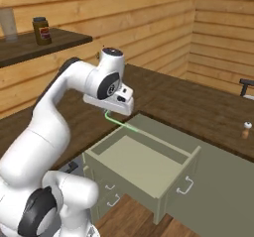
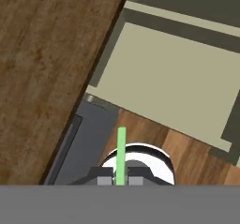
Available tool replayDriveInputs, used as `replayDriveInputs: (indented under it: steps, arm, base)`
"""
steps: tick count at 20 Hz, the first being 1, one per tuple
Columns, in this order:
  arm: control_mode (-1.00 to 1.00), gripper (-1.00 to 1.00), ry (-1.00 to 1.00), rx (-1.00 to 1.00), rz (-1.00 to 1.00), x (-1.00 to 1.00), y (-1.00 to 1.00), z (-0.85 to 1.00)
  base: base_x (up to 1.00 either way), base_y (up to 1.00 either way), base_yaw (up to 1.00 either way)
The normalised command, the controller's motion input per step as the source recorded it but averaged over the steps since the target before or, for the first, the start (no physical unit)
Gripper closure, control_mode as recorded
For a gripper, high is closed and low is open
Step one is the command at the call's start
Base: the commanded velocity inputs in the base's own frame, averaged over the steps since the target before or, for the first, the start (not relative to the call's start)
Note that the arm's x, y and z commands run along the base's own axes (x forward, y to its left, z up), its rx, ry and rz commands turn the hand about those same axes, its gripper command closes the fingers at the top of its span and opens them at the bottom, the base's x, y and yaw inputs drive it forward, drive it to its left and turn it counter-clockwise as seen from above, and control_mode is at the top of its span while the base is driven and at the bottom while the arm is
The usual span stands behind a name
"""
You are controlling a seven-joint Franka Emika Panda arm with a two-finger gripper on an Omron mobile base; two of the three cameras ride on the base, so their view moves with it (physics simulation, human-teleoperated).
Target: Take a straw from the drawer in front and place it inside the glass cup on the dining counter.
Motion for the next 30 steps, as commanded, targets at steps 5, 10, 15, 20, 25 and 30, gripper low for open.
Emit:
replayDriveInputs:
  steps: [5, 10, 15, 20, 25, 30]
  arm:
    - [-1.0, 1.0, -0.13, -0.18, 0.0, -0.45, 0.41, 0.35]
    - [1.0, 1.0, -0.03, -0.03, 0.0, -0.16, 0.05, 0.02]
    - [1.0, 1.0, 0.0, 0.0, 0.0, 0.0, 0.0, 0.0]
    - [1.0, 1.0, 0.0, 0.0, 0.0, 0.0, 0.0, 0.0]
    - [1.0, 1.0, 0.0, 0.0, 0.0, 0.0, 0.0, 0.0]
    - [1.0, 1.0, 0.0, 0.0, 0.0, 0.0, 0.0, 0.0]
  base:
    - [0.0, 0.0, 0.0]
    - [-0.8, -0.03, -0.04]
    - [-1.0, -0.68, -0.19]
    - [-0.38, -1.0, -0.22]
    - [0.0, -1.0, -0.26]
    - [0.0, -1.0, -0.29]
